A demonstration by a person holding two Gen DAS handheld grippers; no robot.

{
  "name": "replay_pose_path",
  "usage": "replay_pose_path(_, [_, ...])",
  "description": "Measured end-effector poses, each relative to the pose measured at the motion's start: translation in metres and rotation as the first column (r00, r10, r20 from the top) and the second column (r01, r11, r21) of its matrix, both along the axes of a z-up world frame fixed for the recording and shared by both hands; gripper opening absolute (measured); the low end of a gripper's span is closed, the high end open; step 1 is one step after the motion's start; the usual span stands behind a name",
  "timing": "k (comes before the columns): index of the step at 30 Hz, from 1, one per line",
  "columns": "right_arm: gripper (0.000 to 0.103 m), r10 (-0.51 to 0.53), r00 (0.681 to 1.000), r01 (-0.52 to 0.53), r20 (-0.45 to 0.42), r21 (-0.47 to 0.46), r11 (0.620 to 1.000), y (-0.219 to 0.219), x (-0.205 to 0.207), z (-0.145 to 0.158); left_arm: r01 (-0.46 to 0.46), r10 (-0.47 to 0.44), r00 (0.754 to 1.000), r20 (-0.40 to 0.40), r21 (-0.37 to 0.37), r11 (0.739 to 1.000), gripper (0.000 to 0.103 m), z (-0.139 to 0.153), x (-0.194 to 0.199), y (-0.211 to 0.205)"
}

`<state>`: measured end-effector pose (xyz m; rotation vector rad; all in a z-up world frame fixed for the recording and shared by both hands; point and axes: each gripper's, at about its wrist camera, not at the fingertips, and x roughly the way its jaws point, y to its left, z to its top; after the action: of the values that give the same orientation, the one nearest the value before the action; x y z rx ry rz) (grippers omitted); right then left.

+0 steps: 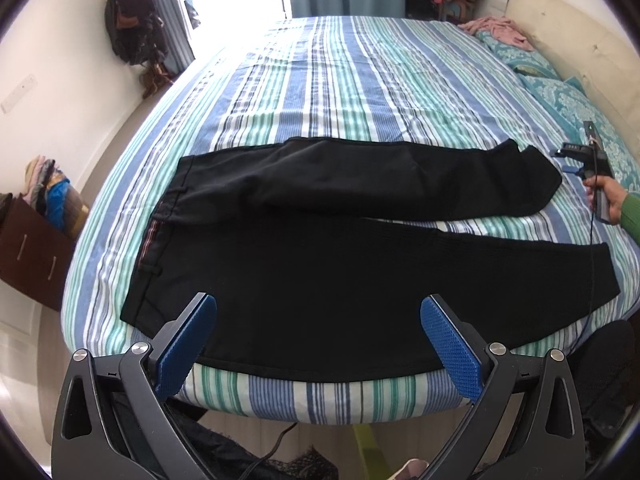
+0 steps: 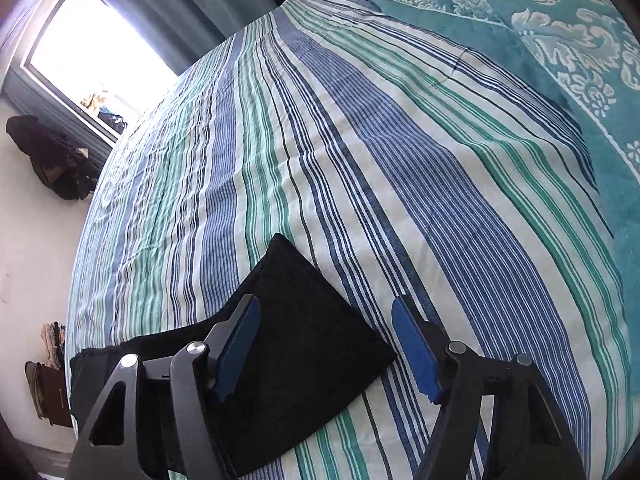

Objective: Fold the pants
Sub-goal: 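Lower the right gripper onto a black pants leg and close on it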

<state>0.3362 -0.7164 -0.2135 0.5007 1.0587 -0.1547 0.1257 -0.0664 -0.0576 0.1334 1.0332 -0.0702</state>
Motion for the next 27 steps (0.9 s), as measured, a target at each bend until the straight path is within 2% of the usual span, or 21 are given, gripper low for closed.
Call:
replay_pose_path(1, [0.067, 0.039, 0.999, -0.04, -0.036, -0.017, 0.999, 0.004, 0.006, -0.007, 0.002, -0.002, 1.0, -0.009, 0.001, 1.0, 0.102, -0.002, 0.001, -0.001])
replay_pose_path(2, [0.058, 0.083, 0.994, -0.085, -0.071, -0.025, 0.996, 0.009, 0.009, -0.014, 0.006, -0.006, 1.0, -0.014, 0.003, 1.0, 0.102, -0.003, 0.002, -0.002])
replay_pose_path(3, [0.043, 0.124, 0.987, -0.127, -0.106, -0.022, 0.992, 0.011, 0.011, -0.02, 0.01, -0.01, 1.0, -0.014, 0.006, 1.0, 0.102, -0.003, 0.002, -0.004])
replay_pose_path(4, [0.038, 0.148, 0.979, -0.155, -0.142, -0.039, 0.987, 0.013, 0.011, -0.023, 0.014, -0.014, 1.0, -0.011, 0.011, 1.0, 0.102, -0.003, 0.002, -0.005])
replay_pose_path(5, [0.021, 0.166, 0.974, -0.175, -0.156, -0.048, 0.983, 0.011, 0.008, -0.023, 0.019, -0.019, 1.0, -0.007, 0.015, 1.0, 0.102, -0.002, 0.001, -0.006])
replay_pose_path(6, [0.008, 0.176, 0.972, -0.183, -0.157, -0.033, 0.983, 0.007, 0.002, -0.019, 0.024, -0.024, 1.0, -0.003, 0.018, 1.0, 0.102, -0.002, 0.001, -0.008])
replay_pose_path(8, [0.005, 0.175, 0.972, -0.179, -0.158, -0.01, 0.984, -0.001, -0.015, -0.007, 0.034, -0.034, 0.999, -0.001, 0.015, 0.999, 0.102, -0.002, 0.003, -0.01])
replay_pose_path(12, [0.005, 0.19, 0.963, -0.198, -0.193, -0.026, 0.98, -0.006, -0.063, 0.018, 0.056, -0.056, 0.998, -0.017, -0.01, 0.998, 0.102, -0.007, 0.002, -0.014])
replay_pose_path(15, [0.008, 0.135, 0.964, -0.146, -0.23, -0.035, 0.989, -0.018, -0.095, 0.015, 0.078, -0.079, 0.996, -0.028, -0.022, 0.997, 0.102, -0.009, -0.001, -0.018])
replay_pose_path(16, [0.013, 0.125, 0.961, -0.136, -0.247, -0.031, 0.99, -0.02, -0.1, 0.011, 0.086, -0.087, 0.996, -0.027, -0.019, 0.996, 0.102, -0.008, -0.002, -0.02])
replay_pose_path(18, [0.038, 0.123, 0.958, -0.138, -0.259, -0.038, 0.99, -0.025, -0.101, 0.011, 0.094, -0.094, 0.995, -0.012, -0.005, 0.996, 0.102, -0.005, -0.005, -0.023])
replay_pose_path(20, [0.049, 0.112, 0.972, -0.131, -0.206, -0.084, 0.988, -0.031, -0.095, 0.025, 0.089, -0.089, 0.996, -0.009, -0.004, 0.996, 0.102, -0.003, -0.005, -0.022])
replay_pose_path(23, [0.049, 0.091, 0.983, -0.109, -0.158, -0.105, 0.989, -0.039, -0.06, 0.038, 0.068, -0.068, 0.997, -0.027, -0.013, 0.998, 0.102, -0.005, 0.0, -0.021])
replay_pose_path(27, [0.049, 0.124, 0.963, -0.159, -0.237, -0.133, 0.978, -0.037, -0.011, 0.019, 0.052, -0.051, 0.998, -0.02, 0.011, 0.999, 0.102, -0.003, 0.001, -0.021])
